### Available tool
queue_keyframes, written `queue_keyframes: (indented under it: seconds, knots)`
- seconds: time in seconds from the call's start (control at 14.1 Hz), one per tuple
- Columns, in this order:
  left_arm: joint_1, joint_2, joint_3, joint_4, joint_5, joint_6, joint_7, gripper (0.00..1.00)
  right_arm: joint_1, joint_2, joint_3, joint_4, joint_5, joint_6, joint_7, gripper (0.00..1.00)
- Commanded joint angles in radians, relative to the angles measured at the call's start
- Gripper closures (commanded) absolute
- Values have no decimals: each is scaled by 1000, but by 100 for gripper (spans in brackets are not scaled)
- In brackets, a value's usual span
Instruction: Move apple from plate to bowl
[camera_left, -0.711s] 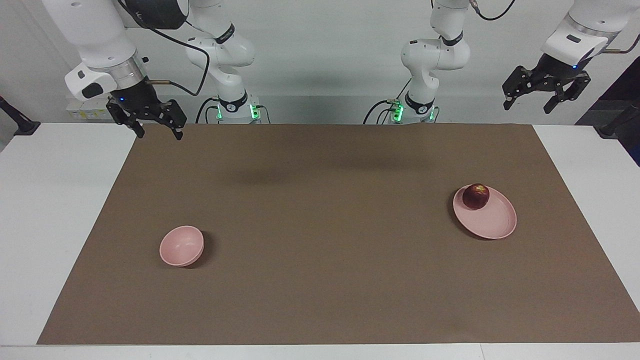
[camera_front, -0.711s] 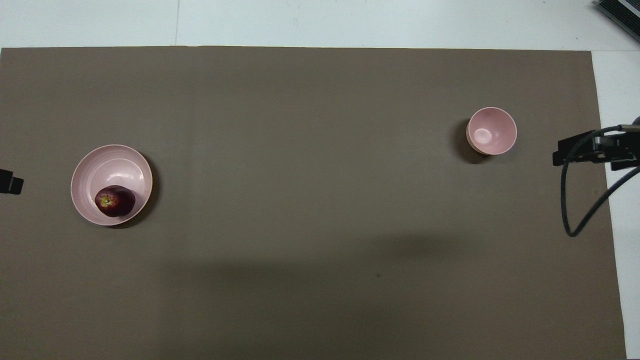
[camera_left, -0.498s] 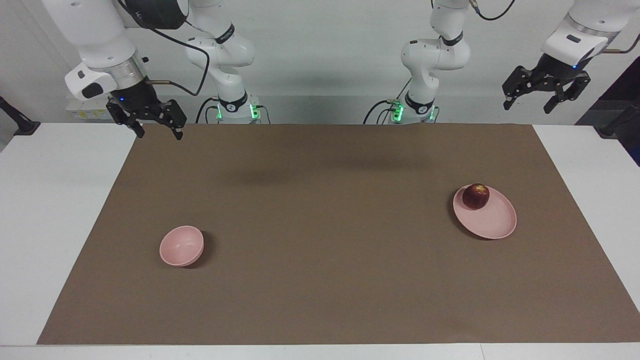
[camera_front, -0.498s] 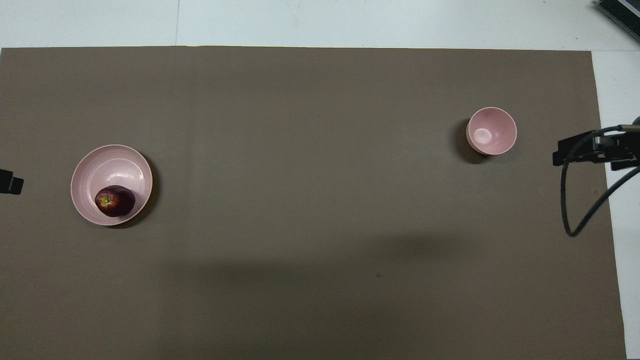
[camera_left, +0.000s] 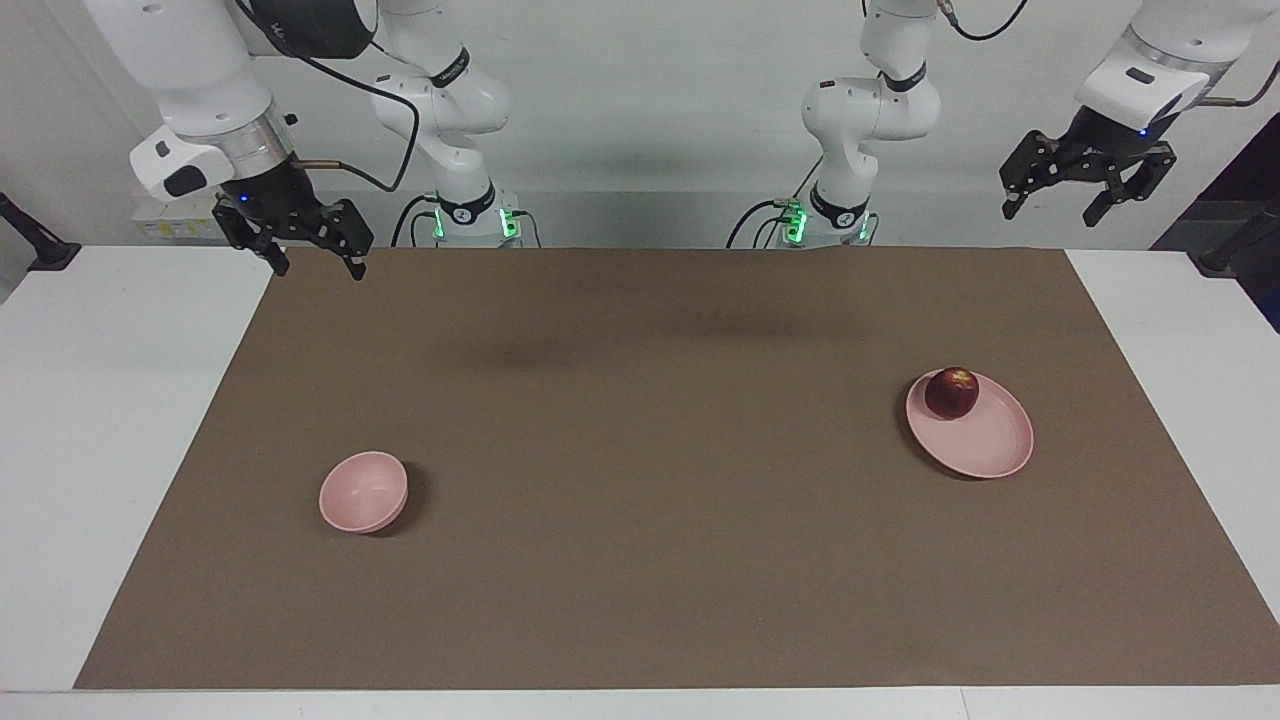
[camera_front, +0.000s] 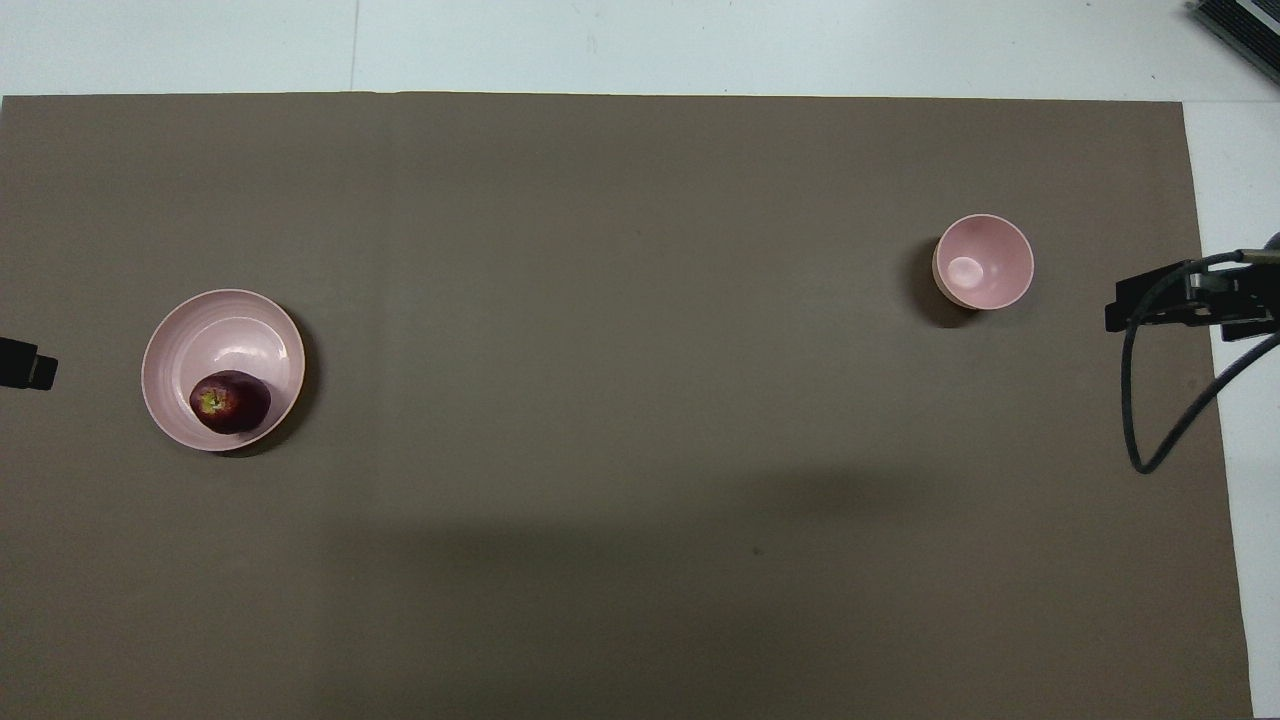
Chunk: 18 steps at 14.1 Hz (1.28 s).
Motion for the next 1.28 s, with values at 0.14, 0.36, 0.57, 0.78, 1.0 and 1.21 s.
queue_keyframes:
  seconds: [0.14, 0.36, 0.57, 0.78, 1.0, 1.21]
  knots:
    - [-9, -16, 5, -14, 2, -5, -20, 0, -2, -17, 1, -24, 5, 17, -21, 0]
    - [-9, -16, 5, -17, 2, -1, -13, 0, -3, -17, 1, -24, 5, 17, -21, 0]
    - [-7, -39, 6, -61, 2, 53, -10, 0, -2, -17, 1, -24, 5, 17, -21, 0]
    - [-7, -58, 17, -90, -9, 68, -4, 0, -2, -17, 0, -24, 5, 17, -21, 0]
    - [-9, -58, 20, -127, -15, 102, -4, 0, -2, -17, 0, -24, 5, 17, -20, 0]
    - [-9, -68, 22, -181, -15, 160, -4, 0, -2, -17, 0, -24, 5, 17, -20, 0]
